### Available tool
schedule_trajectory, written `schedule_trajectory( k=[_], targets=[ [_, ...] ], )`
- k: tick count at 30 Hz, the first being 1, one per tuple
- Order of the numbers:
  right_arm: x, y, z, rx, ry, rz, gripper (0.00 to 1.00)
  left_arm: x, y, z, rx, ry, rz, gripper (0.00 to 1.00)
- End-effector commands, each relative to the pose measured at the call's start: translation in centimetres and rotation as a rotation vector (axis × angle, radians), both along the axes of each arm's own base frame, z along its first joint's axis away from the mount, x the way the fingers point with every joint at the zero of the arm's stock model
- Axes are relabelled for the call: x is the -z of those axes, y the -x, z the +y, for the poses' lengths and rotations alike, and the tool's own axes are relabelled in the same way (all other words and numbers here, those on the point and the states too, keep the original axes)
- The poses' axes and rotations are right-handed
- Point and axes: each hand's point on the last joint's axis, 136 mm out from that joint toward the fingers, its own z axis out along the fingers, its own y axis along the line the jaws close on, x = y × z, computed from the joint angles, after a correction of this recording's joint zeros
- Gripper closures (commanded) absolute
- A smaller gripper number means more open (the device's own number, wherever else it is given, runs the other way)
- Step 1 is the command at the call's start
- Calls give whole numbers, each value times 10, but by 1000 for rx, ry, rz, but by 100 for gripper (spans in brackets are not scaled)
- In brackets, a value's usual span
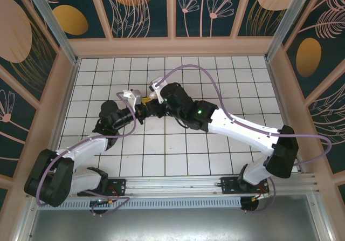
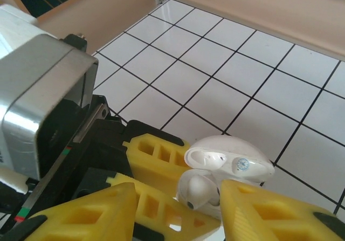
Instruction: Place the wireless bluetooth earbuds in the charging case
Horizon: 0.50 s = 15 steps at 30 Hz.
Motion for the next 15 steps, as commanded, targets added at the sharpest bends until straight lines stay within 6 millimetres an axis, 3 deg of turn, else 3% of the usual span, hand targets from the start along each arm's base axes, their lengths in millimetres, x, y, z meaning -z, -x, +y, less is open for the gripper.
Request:
schedule_trajectory(
  k=[1, 8, 15],
  targets=[
    [-32, 3, -4, -17, -121, -14, 53, -26, -2, -2, 5, 28, -90, 90],
    [-56, 8, -14, -61, -232, -2, 51, -26, 0, -3, 16, 24, -94, 89],
    [-59, 2, -32, -53, -284, 72, 50, -21, 7, -6, 49, -5, -126, 89]
  ],
)
